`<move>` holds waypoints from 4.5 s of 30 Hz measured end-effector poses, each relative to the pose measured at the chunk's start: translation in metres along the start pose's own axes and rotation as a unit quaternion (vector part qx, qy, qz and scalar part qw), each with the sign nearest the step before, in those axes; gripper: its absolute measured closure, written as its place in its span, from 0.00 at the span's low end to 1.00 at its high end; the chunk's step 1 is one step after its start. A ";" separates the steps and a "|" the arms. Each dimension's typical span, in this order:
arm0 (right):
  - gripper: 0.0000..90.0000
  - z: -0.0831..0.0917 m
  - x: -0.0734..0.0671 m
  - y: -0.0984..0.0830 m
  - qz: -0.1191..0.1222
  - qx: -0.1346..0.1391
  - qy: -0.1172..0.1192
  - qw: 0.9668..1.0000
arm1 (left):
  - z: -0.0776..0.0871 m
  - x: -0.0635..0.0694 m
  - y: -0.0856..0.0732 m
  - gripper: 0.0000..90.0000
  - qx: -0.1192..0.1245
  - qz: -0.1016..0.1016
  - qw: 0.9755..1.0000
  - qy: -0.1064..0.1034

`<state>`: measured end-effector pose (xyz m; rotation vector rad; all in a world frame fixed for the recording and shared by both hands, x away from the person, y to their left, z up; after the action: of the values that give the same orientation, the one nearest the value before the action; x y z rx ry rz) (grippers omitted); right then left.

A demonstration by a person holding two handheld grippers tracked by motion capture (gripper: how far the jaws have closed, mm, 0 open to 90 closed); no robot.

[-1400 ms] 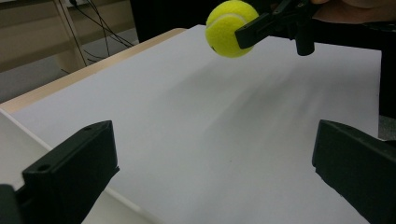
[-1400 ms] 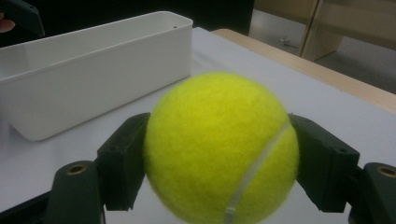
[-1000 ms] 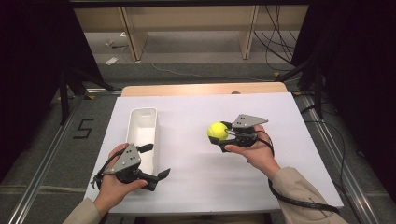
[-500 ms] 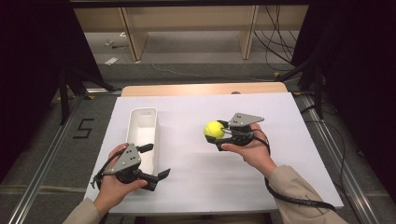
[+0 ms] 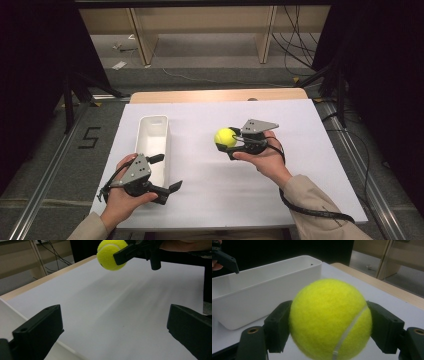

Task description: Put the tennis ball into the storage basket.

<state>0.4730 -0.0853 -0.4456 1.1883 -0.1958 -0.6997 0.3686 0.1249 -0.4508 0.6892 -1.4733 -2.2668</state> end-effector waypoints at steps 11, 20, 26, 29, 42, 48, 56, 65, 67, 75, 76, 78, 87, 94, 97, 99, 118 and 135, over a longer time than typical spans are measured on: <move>0.30 -0.007 -0.004 0.005 0.002 0.003 0.005 1.000 | 0.000 0.000 0.000 0.00 0.000 0.000 1.000 0.000; 0.30 -0.013 -0.006 0.008 0.001 0.005 0.006 1.000 | 0.000 0.000 0.000 0.00 0.000 -0.002 1.000 0.000; 0.30 -0.018 -0.009 0.011 0.002 0.005 0.011 1.000 | 0.000 0.000 0.000 0.00 0.000 0.000 1.000 0.000; 0.30 -0.020 -0.010 0.011 0.002 0.006 0.011 1.000 | 0.000 0.000 0.000 0.00 0.001 -0.002 1.000 0.000; 0.30 -0.029 -0.014 0.017 0.005 0.010 0.017 1.000 | 0.001 0.000 0.000 0.00 0.000 0.000 1.000 -0.001; 0.30 -0.034 -0.017 0.019 0.004 0.009 0.021 1.000 | 0.001 0.000 0.000 0.00 0.000 0.000 1.000 -0.001; 0.30 -0.040 -0.021 0.026 0.007 0.015 0.025 1.000 | 0.001 0.000 0.000 0.00 0.000 0.000 1.000 -0.002; 0.30 -0.046 -0.024 0.028 0.008 0.014 0.029 0.999 | 0.001 0.000 0.000 0.00 0.001 0.000 1.000 -0.002; 0.30 -0.047 -0.024 0.028 0.009 0.014 0.030 0.999 | 0.001 0.000 0.000 0.00 0.001 0.001 1.000 -0.001; 0.30 -0.052 -0.027 0.030 0.010 0.015 0.032 0.999 | 0.001 0.000 0.000 0.00 0.000 0.000 1.000 -0.002; 0.30 -0.052 -0.027 0.030 0.011 0.014 0.033 0.999 | 0.001 0.000 0.000 0.00 0.000 0.000 1.000 -0.002; 0.30 -0.053 -0.027 0.031 0.010 0.014 0.034 0.999 | 0.001 0.001 0.000 0.00 0.001 0.000 1.000 -0.002; 0.30 -0.059 -0.030 0.034 0.013 0.015 0.038 0.999 | 0.001 0.000 0.000 0.00 0.001 0.000 1.000 -0.003; 0.30 -0.063 -0.033 0.037 0.012 0.017 0.043 0.999 | 0.001 0.000 0.000 0.00 0.001 0.000 1.000 -0.003; 0.30 -0.065 -0.034 0.037 0.014 0.016 0.044 0.999 | 0.001 0.000 0.000 0.00 0.001 0.000 1.000 -0.003; 0.30 -0.066 -0.035 0.038 0.013 0.017 0.045 0.999 | 0.001 0.000 0.000 0.00 0.001 0.000 1.000 -0.003; 0.30 -0.078 -0.042 0.042 0.016 0.015 0.054 0.998 | 0.001 0.001 0.001 0.00 0.002 -0.001 1.000 -0.003; 0.30 -0.083 -0.046 0.046 0.013 0.018 0.058 0.998 | 0.001 0.000 0.001 0.00 0.003 -0.003 1.000 -0.002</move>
<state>0.4963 0.0159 -0.4268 1.2551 -0.1266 -0.6040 0.3678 0.1255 -0.4495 0.6914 -1.4833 -2.2698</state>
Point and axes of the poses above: each handheld gripper's, and its own axes: z roughly backward along the jaws, y roughly out of its top, x roughly to its right, the point moved 8 cm from there along -z, roughly forward along the jaws, and after that the axes turned 12 degrees about -z, right-handed, at the moved point
